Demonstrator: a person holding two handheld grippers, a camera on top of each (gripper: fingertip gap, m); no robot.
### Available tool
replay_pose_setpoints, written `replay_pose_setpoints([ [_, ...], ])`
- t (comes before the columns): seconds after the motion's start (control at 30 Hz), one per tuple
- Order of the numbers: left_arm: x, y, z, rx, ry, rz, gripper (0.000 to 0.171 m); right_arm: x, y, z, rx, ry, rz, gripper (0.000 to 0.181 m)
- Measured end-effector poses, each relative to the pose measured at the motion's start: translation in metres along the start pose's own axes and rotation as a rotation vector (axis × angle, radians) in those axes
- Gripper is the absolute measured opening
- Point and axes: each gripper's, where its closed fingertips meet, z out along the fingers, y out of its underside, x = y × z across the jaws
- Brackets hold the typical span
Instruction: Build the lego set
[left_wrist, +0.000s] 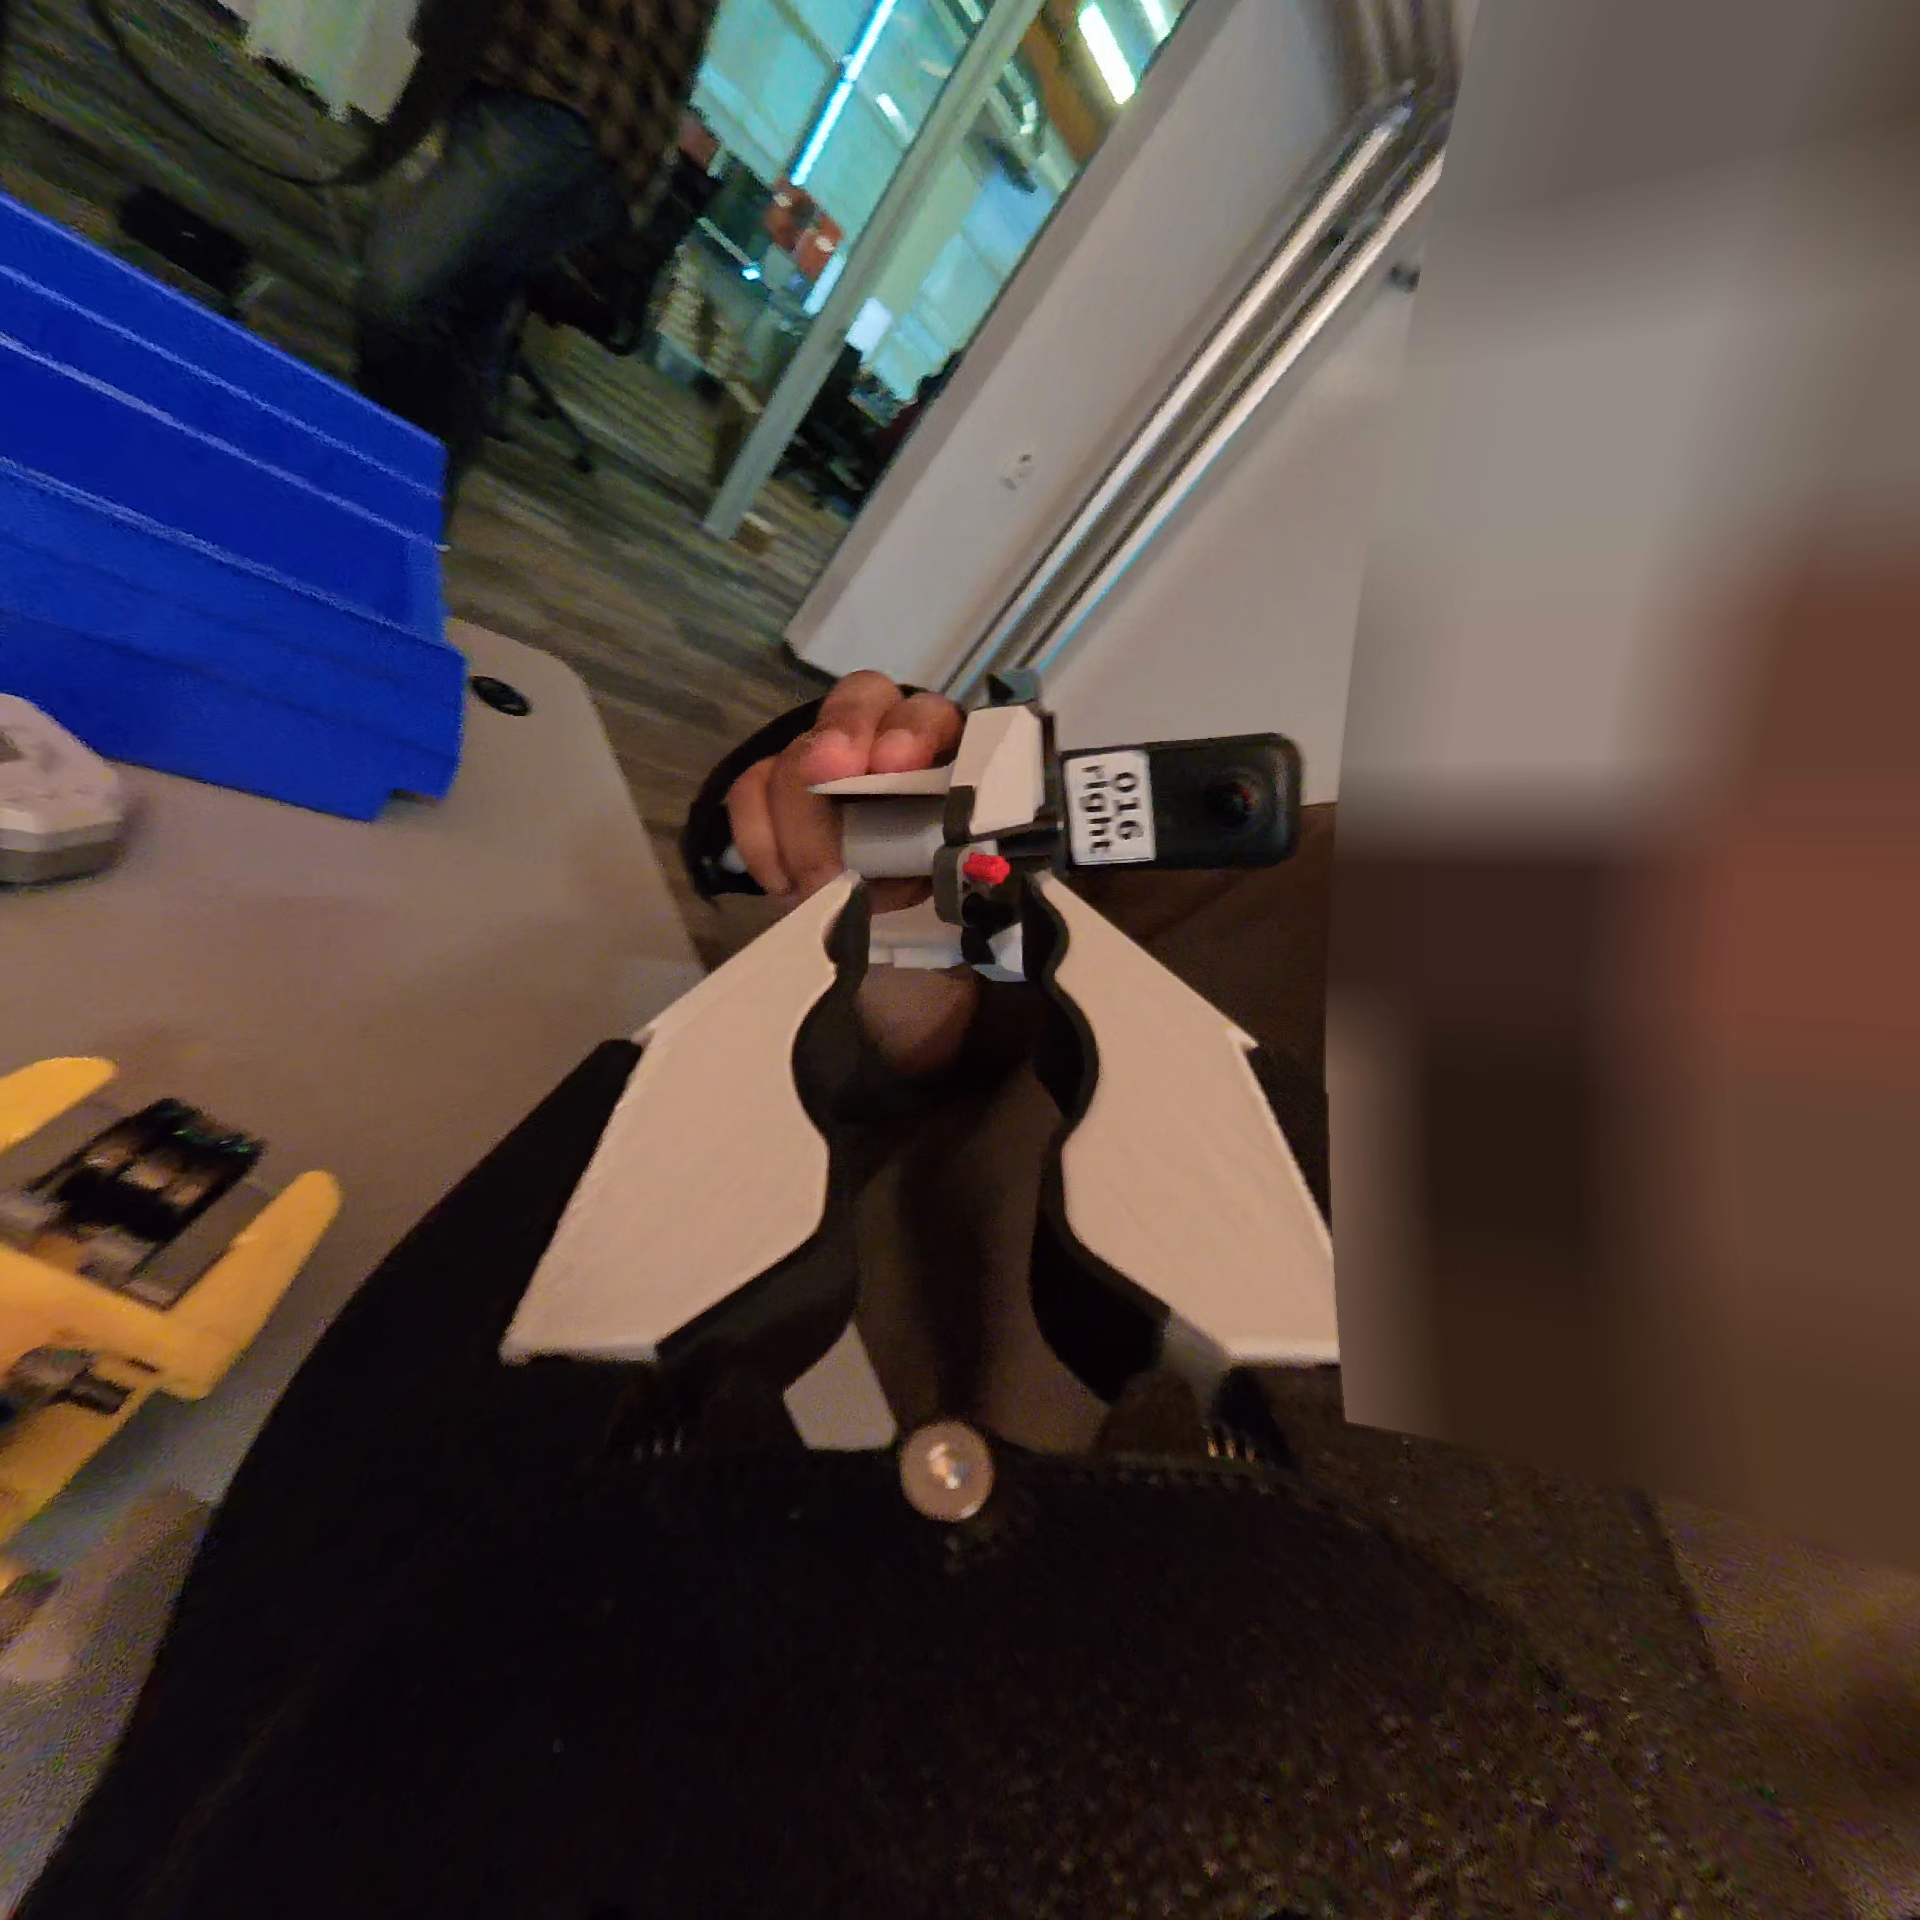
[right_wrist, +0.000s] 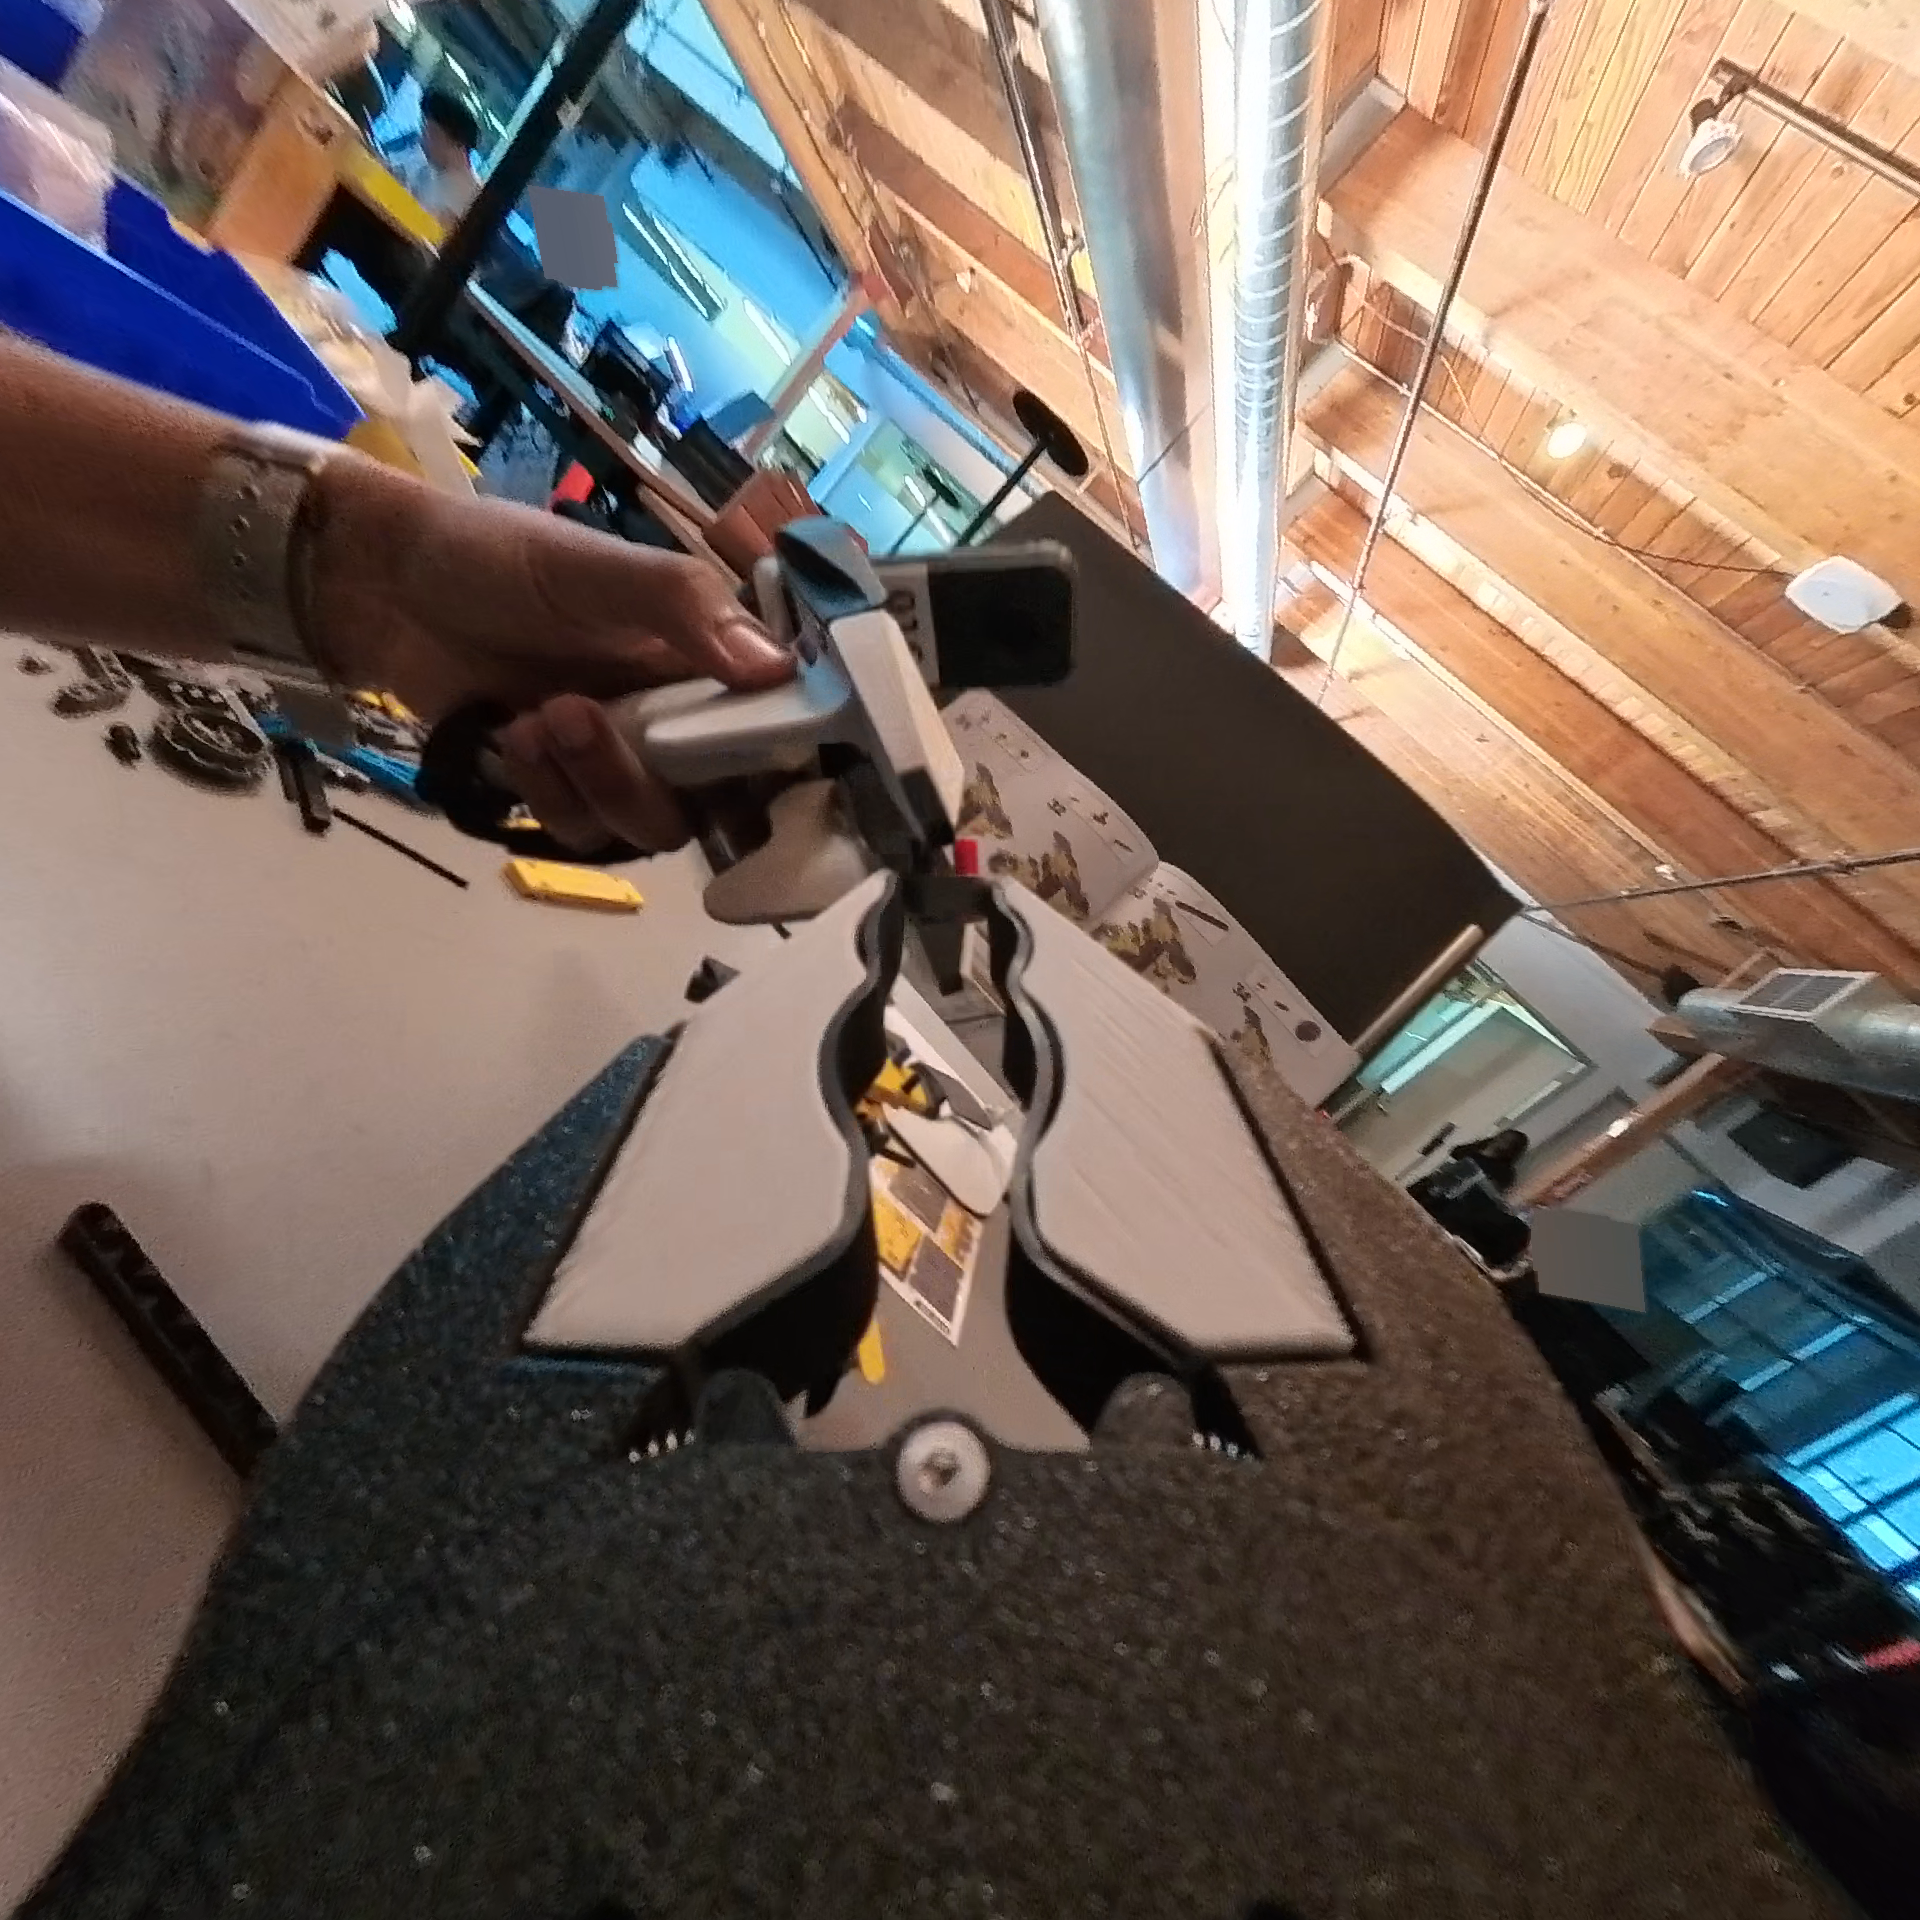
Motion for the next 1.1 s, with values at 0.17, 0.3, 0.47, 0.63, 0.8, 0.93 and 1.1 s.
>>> replay_pose_setpoints([
  [0.17,-0.006,0.001,0.001,-0.024,-0.131,0.131,0.001,0.003,0.009,0.002,-0.052,0.018,-0.023,0.015],
  [0.3,-0.004,0.000,0.001,-0.031,-0.145,0.171,0.001,0.003,0.007,0.001,-0.013,-0.016,0.094,0.016],
  [0.47,0.017,-0.002,0.002,-0.012,-0.033,0.237,0.001,0.008,-0.006,-0.005,0.128,-0.171,0.541,0.026],
  [0.63,0.016,0.003,0.003,-0.048,-0.066,0.321,0.001,0.009,-0.014,-0.011,0.273,-0.339,0.971,0.022],
  [0.8,0.014,0.005,0.005,-0.058,-0.078,0.330,0.001,0.003,-0.010,-0.010,0.251,-0.371,0.997,0.008],
  [0.93,0.011,0.005,0.005,-0.064,-0.087,0.313,0.001,0.003,-0.007,-0.010,0.221,-0.360,0.948,0.007],
  [1.1,0.005,0.006,0.005,-0.064,-0.112,0.313,0.014,0.013,-0.004,-0.012,0.232,-0.319,0.975,0.007],
])
